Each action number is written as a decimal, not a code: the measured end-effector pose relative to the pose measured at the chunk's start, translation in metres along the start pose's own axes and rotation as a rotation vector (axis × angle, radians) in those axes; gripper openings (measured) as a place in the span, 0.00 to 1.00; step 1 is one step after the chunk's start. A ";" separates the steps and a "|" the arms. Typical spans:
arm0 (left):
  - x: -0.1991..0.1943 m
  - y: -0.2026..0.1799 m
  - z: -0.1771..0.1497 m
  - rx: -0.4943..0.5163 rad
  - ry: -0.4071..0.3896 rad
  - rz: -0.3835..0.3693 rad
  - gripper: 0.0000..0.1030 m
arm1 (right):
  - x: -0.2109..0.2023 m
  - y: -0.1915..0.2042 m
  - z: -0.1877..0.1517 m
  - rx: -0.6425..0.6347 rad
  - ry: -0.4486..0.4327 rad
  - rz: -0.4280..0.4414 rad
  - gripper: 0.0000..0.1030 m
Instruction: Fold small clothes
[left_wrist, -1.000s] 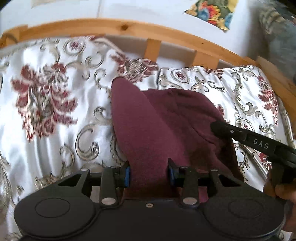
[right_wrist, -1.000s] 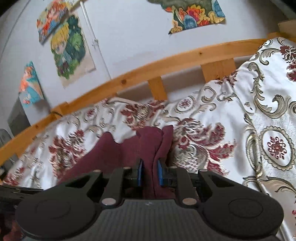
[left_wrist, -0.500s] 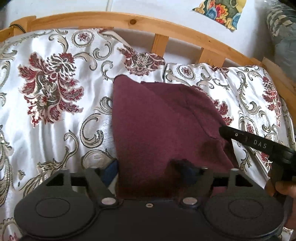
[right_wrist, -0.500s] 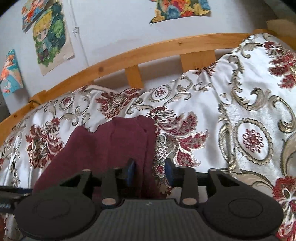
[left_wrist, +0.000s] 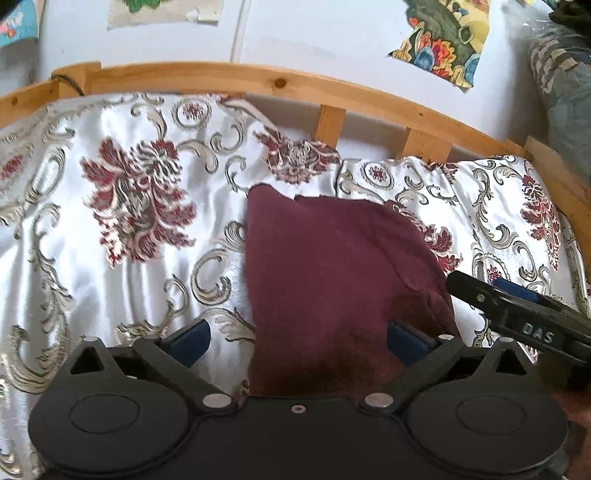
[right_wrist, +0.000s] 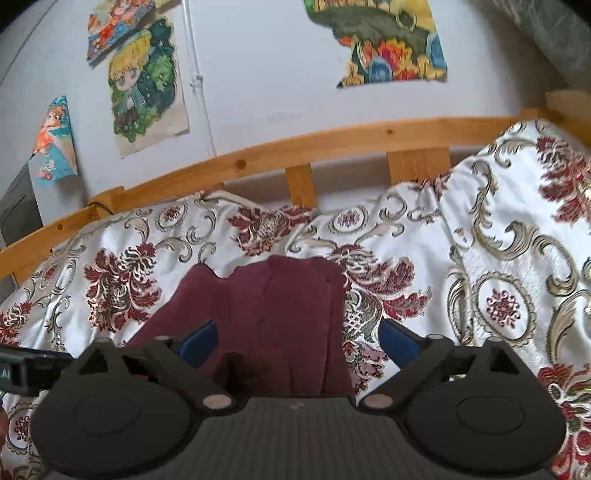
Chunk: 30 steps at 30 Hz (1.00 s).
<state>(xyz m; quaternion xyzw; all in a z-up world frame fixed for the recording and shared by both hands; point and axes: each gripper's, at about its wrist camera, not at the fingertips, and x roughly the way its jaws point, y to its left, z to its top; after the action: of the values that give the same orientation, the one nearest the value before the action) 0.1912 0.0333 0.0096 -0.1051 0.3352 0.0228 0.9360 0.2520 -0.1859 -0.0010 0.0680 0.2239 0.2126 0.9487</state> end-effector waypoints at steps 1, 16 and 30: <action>-0.004 0.000 0.000 0.010 -0.010 0.006 0.99 | -0.006 0.002 -0.001 -0.009 -0.014 -0.006 0.99; -0.070 -0.018 -0.013 0.113 -0.175 0.087 0.99 | -0.104 0.024 -0.010 -0.084 -0.201 -0.080 1.00; -0.131 -0.009 -0.056 0.132 -0.235 0.067 0.99 | -0.179 0.046 -0.037 -0.096 -0.239 -0.122 1.00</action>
<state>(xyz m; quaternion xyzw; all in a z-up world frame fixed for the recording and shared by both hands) 0.0560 0.0159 0.0523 -0.0287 0.2273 0.0443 0.9724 0.0729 -0.2206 0.0478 0.0336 0.1025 0.1551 0.9820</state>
